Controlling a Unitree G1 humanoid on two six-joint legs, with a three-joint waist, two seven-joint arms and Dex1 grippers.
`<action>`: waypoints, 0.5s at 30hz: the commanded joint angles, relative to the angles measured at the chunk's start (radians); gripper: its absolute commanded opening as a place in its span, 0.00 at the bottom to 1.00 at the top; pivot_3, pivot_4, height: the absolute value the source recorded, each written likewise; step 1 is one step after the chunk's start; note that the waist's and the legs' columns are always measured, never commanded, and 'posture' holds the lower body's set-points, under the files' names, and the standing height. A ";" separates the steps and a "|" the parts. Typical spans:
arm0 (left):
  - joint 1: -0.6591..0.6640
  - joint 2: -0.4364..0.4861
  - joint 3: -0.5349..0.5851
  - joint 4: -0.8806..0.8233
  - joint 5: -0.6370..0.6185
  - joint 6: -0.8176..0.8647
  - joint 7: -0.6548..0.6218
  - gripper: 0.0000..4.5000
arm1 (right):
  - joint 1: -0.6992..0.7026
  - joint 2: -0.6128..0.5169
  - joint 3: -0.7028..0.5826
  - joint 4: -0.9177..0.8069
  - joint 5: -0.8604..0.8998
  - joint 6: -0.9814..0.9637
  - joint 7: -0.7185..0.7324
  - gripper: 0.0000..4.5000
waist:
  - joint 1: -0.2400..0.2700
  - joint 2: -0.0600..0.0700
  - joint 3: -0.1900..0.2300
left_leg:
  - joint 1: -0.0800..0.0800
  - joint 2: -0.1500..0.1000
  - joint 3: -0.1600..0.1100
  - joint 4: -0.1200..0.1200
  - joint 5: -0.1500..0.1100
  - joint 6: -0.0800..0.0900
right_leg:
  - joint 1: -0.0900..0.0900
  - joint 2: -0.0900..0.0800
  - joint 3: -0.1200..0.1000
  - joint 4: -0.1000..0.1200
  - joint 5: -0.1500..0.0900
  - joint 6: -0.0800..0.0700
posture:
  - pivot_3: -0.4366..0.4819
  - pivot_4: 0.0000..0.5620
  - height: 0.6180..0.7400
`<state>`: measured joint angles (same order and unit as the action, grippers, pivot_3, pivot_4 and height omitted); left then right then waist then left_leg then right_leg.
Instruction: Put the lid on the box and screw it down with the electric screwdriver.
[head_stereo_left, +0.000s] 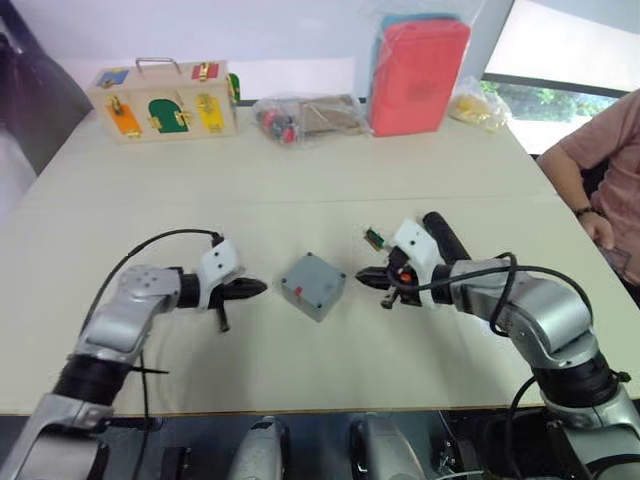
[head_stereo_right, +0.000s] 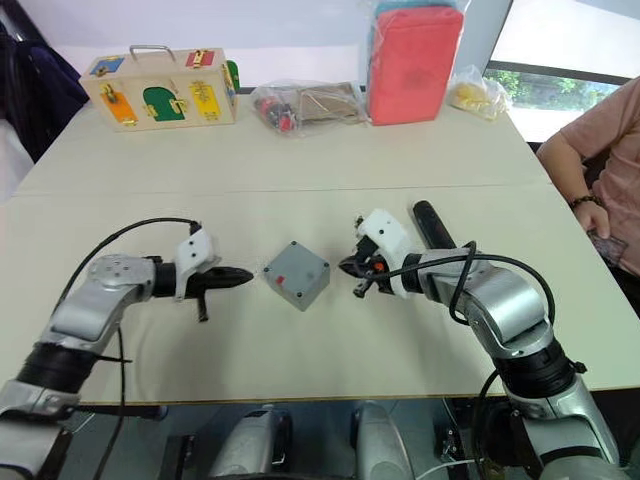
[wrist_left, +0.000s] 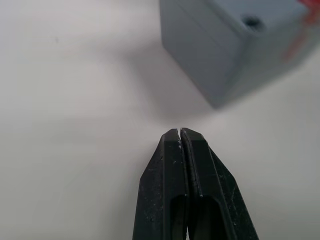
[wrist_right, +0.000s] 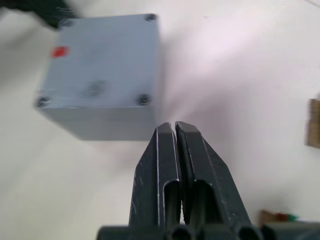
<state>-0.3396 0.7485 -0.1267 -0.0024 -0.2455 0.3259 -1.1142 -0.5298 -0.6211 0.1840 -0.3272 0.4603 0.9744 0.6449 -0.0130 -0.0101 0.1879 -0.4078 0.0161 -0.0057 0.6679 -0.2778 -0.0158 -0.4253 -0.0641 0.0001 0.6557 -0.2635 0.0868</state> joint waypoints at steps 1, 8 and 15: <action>0.025 0.006 0.020 -0.106 -0.046 0.042 -0.012 0.00 | -0.038 0.035 0.019 0.099 -0.046 -0.123 0.038 0.02 | 0.004 0.000 0.000 | 0.000 0.000 0.000 0.000 0.000 0.000 | 0.000 0.000 0.000 0.000 0.000 0.000 | 0.48 0.27 0.92; 0.028 -0.076 -0.006 -0.150 -0.045 0.081 0.067 0.00 | -0.022 0.116 0.072 0.203 -0.081 -0.280 0.128 0.02 | 0.000 0.000 0.000 | 0.000 0.000 0.000 0.000 0.000 0.000 | 0.000 0.000 -0.001 0.000 0.000 0.000 | 0.48 0.27 0.92; -0.031 -0.149 -0.030 -0.078 0.000 0.053 0.121 0.00 | 0.022 0.120 0.095 0.155 -0.098 -0.277 0.165 0.02 | 0.002 0.000 0.000 | 0.000 0.000 0.000 0.000 0.000 0.000 | 0.000 0.001 -0.001 0.001 0.000 0.000 | 0.48 0.27 0.92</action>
<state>-0.3361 0.6146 -0.1528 -0.0754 -0.2492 0.4048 -1.0061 -0.5117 -0.5113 0.2684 -0.1103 0.3460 0.6952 0.7865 -0.0114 -0.0104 0.1877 -0.4077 0.0159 -0.0055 0.6681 -0.2776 -0.0161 -0.4251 -0.0637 -0.0007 0.6565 -0.2635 0.0868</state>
